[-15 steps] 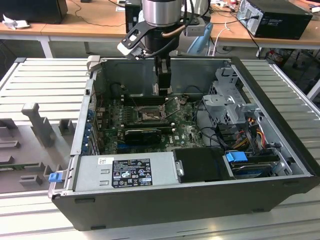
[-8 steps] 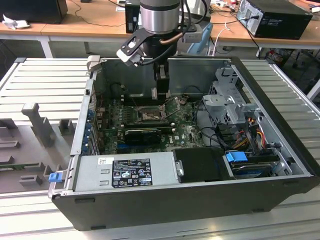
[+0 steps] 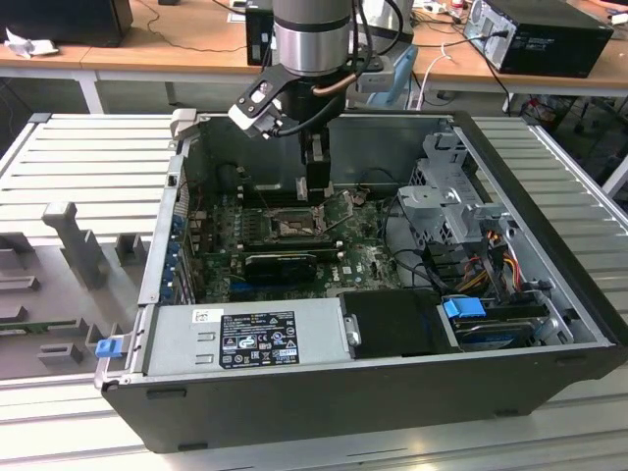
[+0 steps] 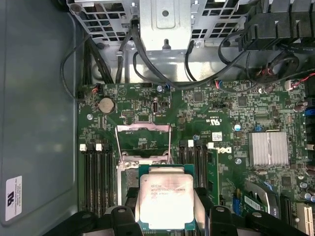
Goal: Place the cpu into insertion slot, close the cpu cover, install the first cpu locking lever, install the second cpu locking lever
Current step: 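Place the cpu into insertion slot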
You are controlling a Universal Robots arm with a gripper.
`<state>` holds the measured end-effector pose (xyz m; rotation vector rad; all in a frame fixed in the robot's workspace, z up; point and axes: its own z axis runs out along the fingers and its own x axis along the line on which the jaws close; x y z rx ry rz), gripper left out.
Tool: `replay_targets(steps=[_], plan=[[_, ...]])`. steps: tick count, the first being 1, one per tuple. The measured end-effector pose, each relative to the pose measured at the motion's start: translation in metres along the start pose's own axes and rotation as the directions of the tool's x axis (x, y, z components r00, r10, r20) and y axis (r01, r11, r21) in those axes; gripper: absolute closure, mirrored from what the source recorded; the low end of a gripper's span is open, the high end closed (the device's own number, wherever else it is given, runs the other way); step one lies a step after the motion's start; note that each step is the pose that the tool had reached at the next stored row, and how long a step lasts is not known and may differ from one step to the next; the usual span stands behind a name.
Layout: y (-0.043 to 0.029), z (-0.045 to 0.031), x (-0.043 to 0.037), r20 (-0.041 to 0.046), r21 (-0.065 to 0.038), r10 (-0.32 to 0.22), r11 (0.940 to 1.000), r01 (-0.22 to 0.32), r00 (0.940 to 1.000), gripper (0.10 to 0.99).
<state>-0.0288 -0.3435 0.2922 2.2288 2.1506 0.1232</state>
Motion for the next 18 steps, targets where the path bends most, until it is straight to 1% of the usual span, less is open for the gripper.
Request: replay_targets(steps=[6,10,13,15,16,18], plan=[[-0.0006,0.0053,-0.0002,0.0,0.0,0.0,1.0,0.0,1.0,0.557],[-0.0012,0.0107,-0.0003,0.0,0.0,0.0,1.0,0.0,1.0,0.557],[-0.0019,0.0165,-0.0005,0.0001,0.001,0.0,1.0,0.0,1.0,0.557],[-0.0023,0.0224,-0.0006,0.0001,0.003,0.0,1.0,0.0,1.0,0.557],[-0.0025,0.0241,-0.0007,0.0001,0.003,-0.001,1.0,0.001,1.0,0.557],[-0.0029,0.0272,-0.0008,-0.0023,0.003,-0.01,0.9999,0.01,1.0,0.557]])
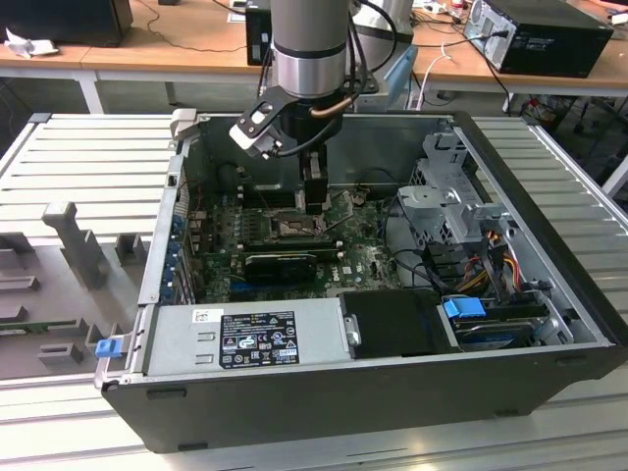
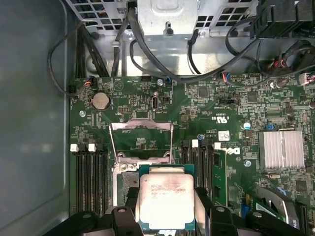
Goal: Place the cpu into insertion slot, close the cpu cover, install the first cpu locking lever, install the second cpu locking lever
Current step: 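Place the cpu into insertion slot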
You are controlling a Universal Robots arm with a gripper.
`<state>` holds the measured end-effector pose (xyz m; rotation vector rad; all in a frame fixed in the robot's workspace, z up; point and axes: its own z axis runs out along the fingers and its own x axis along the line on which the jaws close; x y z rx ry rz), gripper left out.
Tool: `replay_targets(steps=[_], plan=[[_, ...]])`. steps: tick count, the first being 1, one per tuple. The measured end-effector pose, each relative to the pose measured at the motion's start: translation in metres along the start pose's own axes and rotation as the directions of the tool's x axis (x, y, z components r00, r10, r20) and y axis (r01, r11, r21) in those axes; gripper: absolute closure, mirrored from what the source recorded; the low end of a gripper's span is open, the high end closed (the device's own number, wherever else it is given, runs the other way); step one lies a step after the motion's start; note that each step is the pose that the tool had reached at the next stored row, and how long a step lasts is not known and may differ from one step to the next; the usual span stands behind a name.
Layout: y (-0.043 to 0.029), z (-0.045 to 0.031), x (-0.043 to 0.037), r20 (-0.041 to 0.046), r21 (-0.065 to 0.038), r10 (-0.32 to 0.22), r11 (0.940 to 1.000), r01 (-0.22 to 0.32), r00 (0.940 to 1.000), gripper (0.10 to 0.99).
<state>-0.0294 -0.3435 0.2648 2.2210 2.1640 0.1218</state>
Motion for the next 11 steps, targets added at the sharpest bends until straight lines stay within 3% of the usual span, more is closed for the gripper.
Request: replay_targets(steps=[5,11], plan=[[-0.0107,0.0092,-0.0006,-0.0068,0.001,-0.013,0.9999,0.013,0.9999,0.557],[-0.0158,0.0162,-0.0009,-0.008,0.0,-0.013,0.9999,0.013,0.9999,0.557]])
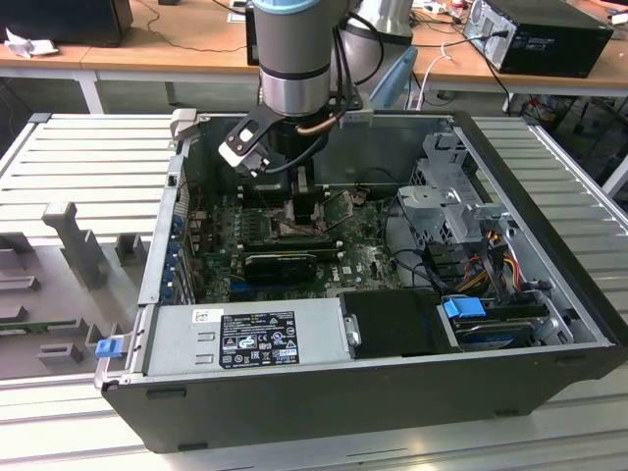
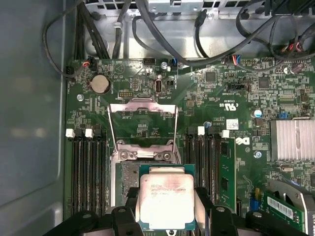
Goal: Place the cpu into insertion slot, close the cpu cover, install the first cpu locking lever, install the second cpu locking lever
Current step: 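Place the cpu into insertion slot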
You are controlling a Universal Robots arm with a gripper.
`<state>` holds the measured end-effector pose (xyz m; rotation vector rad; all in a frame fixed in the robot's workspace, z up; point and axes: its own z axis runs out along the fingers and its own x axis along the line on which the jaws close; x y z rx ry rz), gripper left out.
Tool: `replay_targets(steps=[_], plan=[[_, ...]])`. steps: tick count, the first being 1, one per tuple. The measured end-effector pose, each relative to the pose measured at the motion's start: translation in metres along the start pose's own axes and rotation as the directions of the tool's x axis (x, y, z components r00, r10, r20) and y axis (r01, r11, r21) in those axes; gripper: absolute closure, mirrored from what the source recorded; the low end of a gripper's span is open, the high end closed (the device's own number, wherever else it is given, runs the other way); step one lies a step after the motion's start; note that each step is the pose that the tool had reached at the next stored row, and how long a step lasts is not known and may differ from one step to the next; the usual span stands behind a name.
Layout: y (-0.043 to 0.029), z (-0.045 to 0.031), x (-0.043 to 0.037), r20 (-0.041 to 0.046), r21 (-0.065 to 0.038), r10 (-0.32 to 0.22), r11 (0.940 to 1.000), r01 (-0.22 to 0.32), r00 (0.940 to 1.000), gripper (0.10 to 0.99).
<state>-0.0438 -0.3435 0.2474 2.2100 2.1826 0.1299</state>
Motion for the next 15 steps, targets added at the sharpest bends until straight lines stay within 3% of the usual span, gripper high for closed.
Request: replay_targets(steps=[8,15], plan=[[-0.0016,0.0077,-0.0003,0.0001,0.0,0.0,1.0,0.0,1.0,0.557],[-0.0017,0.0088,-0.0004,0.0001,0.0,0.0,1.0,0.0,1.0,0.557]])
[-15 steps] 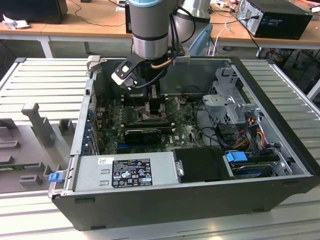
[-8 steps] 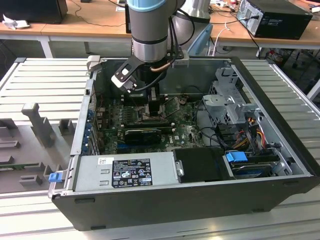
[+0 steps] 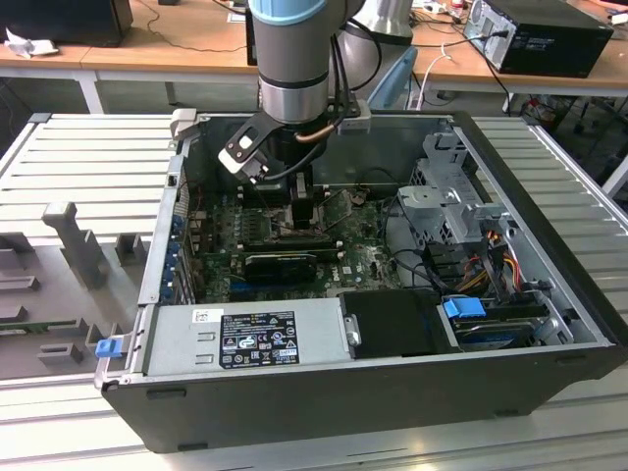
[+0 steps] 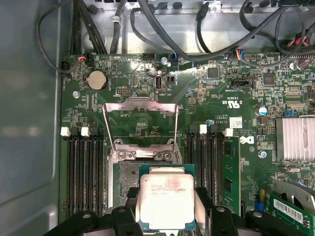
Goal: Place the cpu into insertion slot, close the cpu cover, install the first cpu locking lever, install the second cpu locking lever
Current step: 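Place the cpu into insertion slot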
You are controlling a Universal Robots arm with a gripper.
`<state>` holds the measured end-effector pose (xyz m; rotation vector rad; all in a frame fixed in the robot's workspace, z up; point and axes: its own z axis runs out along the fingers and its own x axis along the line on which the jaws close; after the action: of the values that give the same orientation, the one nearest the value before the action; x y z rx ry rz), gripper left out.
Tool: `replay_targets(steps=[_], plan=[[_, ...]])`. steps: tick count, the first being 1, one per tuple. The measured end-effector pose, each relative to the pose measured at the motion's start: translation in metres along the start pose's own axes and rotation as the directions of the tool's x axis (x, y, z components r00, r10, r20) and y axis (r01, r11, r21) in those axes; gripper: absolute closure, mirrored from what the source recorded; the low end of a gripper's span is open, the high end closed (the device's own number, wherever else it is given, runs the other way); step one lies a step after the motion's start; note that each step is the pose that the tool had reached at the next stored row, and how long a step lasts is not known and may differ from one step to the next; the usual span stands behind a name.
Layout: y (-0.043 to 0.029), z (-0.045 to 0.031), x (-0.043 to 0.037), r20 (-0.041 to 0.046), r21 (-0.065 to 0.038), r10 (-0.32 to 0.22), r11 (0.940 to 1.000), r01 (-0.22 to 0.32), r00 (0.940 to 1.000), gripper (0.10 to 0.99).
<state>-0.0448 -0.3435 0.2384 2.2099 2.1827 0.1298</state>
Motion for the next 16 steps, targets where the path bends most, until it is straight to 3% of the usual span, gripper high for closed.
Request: replay_targets(steps=[4,8,16], plan=[[-0.0017,0.0064,0.0006,0.0,0.001,0.0,1.0,0.0,1.0,0.557],[-0.0066,0.0161,0.012,-0.0001,0.002,0.0,1.0,0.0,1.0,0.557],[-0.0084,0.0316,0.0161,0.0002,0.004,0.003,1.0,-0.003,1.0,0.557]])
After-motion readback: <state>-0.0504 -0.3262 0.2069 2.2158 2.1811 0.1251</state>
